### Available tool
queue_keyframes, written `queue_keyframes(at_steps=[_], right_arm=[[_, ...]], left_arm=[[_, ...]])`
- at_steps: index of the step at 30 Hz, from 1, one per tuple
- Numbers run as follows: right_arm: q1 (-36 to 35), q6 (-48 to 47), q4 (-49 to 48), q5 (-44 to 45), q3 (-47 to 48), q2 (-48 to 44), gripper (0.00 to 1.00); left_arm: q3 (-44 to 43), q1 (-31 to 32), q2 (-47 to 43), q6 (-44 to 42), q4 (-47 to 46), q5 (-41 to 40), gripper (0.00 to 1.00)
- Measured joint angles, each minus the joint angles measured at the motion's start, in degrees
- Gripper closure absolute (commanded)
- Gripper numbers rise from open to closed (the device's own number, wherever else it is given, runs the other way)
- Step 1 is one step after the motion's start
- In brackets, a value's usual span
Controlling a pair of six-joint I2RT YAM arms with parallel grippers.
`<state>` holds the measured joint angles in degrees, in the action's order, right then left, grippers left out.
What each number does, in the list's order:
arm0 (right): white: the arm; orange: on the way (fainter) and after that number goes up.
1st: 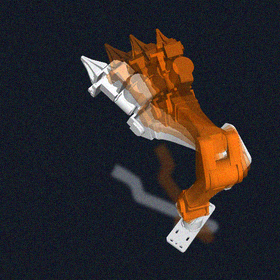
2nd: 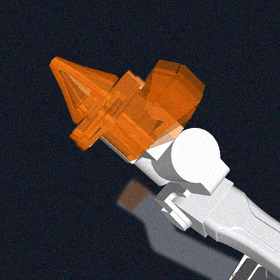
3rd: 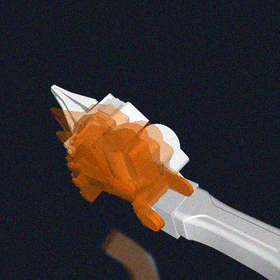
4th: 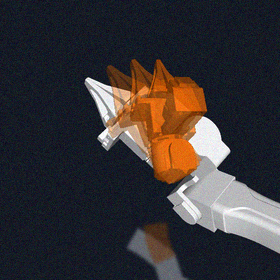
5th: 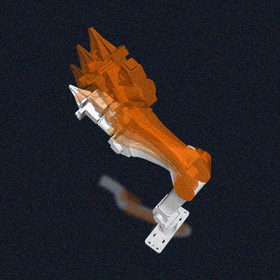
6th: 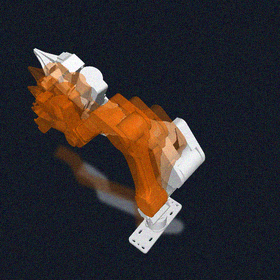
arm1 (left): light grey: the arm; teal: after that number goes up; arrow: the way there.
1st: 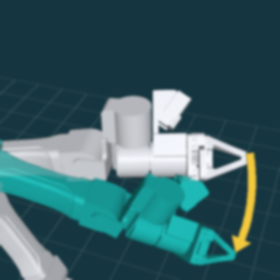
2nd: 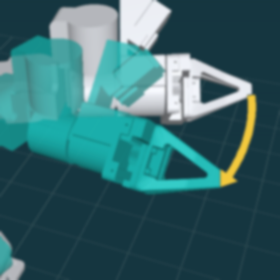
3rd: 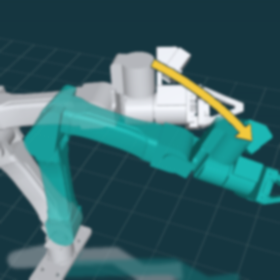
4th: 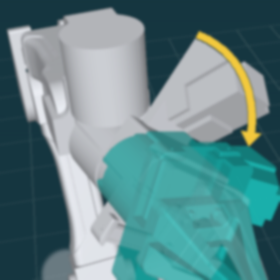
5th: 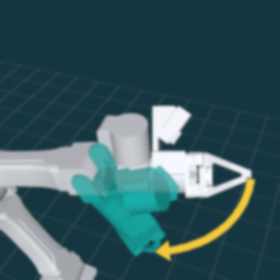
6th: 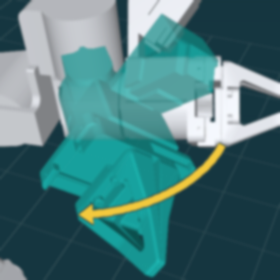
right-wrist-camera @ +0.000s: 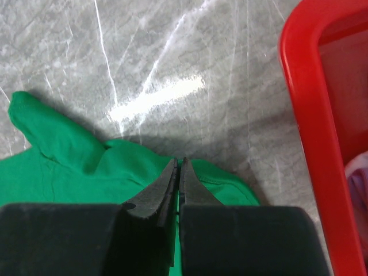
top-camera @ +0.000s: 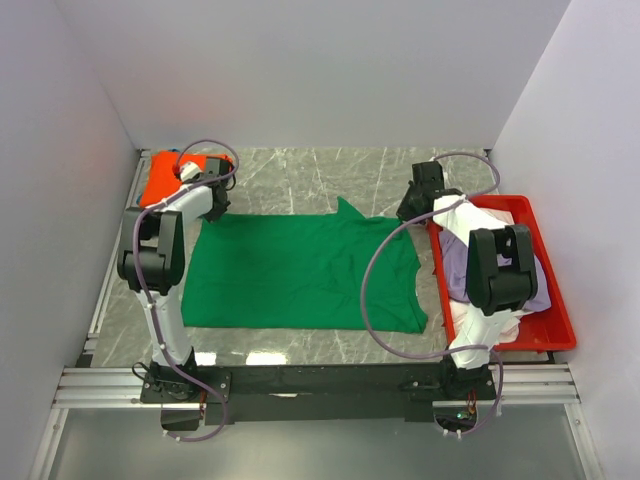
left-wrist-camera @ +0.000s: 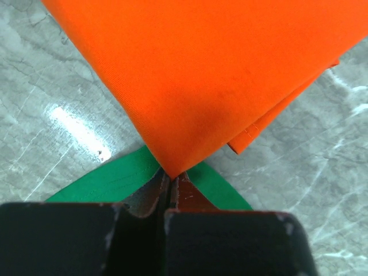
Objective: Fold and stack the t-shirts
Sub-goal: Fold the tshirt
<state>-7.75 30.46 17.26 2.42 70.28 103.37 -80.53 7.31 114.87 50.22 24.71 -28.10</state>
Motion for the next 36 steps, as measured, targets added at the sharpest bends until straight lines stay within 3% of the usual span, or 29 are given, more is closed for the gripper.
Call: queue_keyframes(at_steps=[19, 36], right_arm=[[0.0, -0.1, -0.6, -1.8, -1.1, -1.5, 1.0], [0.0, -0.3, -0.5, -2.1, -0.8, -0.9, 1.0]], left_arm=[[-2.6, -3.4, 1.0, -1.6, -0.1, 4.7, 0.99], [-20.4, -12.2, 14.0, -4.1, 3.0, 15.1, 0.97]])
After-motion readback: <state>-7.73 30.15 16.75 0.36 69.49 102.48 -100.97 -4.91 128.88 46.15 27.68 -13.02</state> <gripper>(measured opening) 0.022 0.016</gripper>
